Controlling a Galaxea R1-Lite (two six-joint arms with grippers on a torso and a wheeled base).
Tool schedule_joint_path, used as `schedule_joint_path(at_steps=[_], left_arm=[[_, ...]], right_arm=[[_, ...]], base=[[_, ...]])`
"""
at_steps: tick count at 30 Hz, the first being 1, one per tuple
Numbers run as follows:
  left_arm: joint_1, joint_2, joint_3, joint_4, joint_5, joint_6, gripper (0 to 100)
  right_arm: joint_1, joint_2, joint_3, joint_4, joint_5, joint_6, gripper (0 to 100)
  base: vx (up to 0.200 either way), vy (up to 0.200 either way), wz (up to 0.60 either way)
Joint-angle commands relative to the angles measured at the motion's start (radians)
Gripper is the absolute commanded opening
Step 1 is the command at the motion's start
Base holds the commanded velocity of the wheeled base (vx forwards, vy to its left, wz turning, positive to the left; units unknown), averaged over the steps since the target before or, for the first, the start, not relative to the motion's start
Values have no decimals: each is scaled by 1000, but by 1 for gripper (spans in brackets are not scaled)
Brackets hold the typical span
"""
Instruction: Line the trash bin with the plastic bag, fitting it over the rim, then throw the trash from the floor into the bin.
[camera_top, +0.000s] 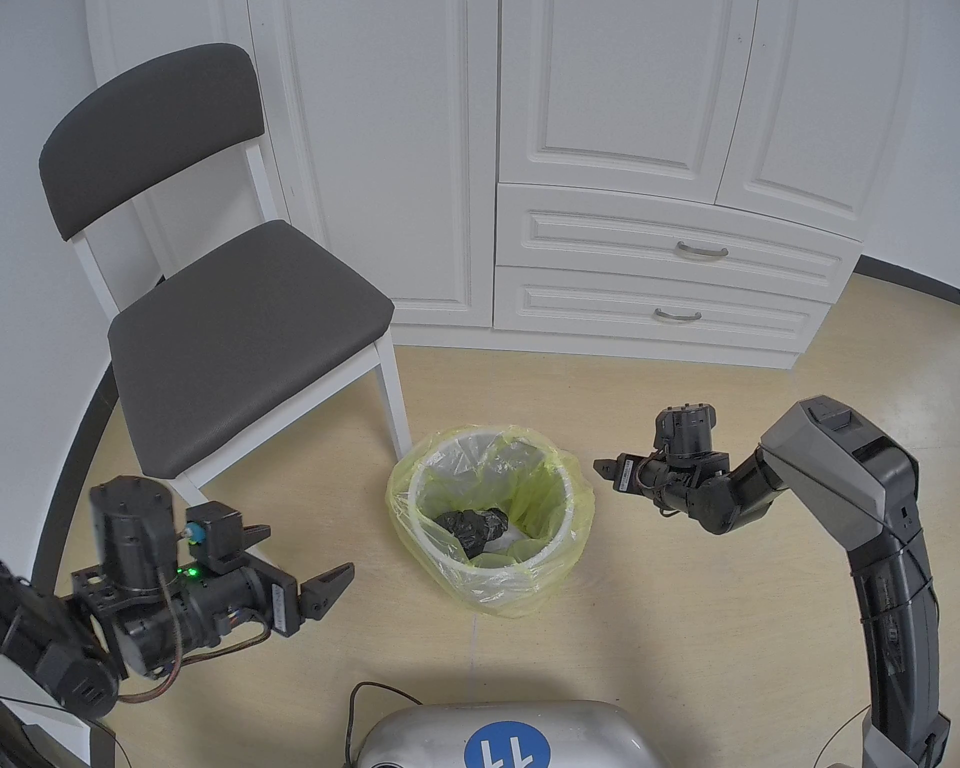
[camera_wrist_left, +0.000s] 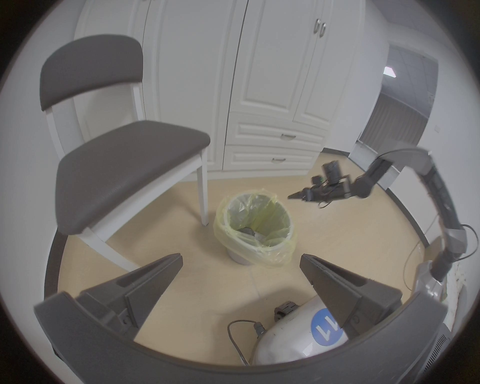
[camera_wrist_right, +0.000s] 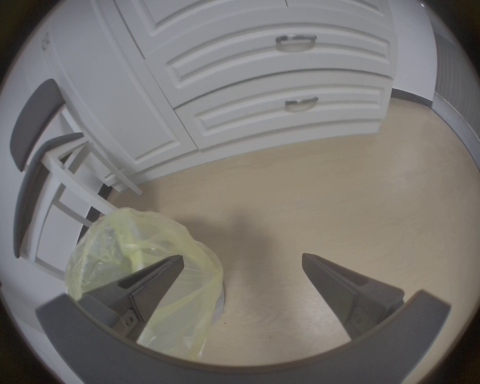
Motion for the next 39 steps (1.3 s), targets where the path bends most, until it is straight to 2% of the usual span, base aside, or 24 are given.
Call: schedule_joint_path(at_steps=[1, 7, 8, 14, 18, 19, 25, 27, 28, 32, 36, 39], left_arm=[[67, 452, -246, -34, 5, -1, 100], [101, 711, -503, -35, 6, 19, 100], [102, 714, -509, -35, 6, 19, 100], [167, 881, -742, -15, 6, 54, 100], [177, 918, -788, -12, 6, 56, 100], [191, 967, -848, -6, 6, 56, 100], [199, 1022, -897, 11, -3, 54, 100], [202, 1027, -926, 45, -8, 51, 100], [202, 1033, -984, 110, -8, 48, 100], [202, 1062, -1113, 233, 2, 46, 100], [203, 1137, -1231, 261, 26, 53, 100], [209, 1134, -1227, 275, 29, 54, 100]], right_arm=[[-6, -183, 213, -138, 34, -80, 100], [-17, -192, 247, -210, 34, -124, 100], [-17, -192, 247, -210, 34, -124, 100], [-40, -204, 242, -216, 53, -124, 100], [-46, -210, 244, -225, 54, -124, 100], [-49, -213, 245, -244, 54, -124, 100], [-57, -213, 245, -250, 54, -126, 100], [-58, -213, 245, -250, 54, -126, 100], [-58, -213, 245, -250, 53, -127, 100], [-58, -212, 245, -250, 53, -126, 100], [-58, -212, 247, -250, 53, -132, 100], [-62, -218, 262, -251, 54, -144, 100]], base=[[0, 0, 0], [0, 0, 0], [0, 0, 0], [0, 0, 0], [0, 0, 0], [0, 0, 0], [0, 0, 0], [0, 0, 0], [0, 0, 0], [0, 0, 0], [0, 0, 0], [0, 0, 0]])
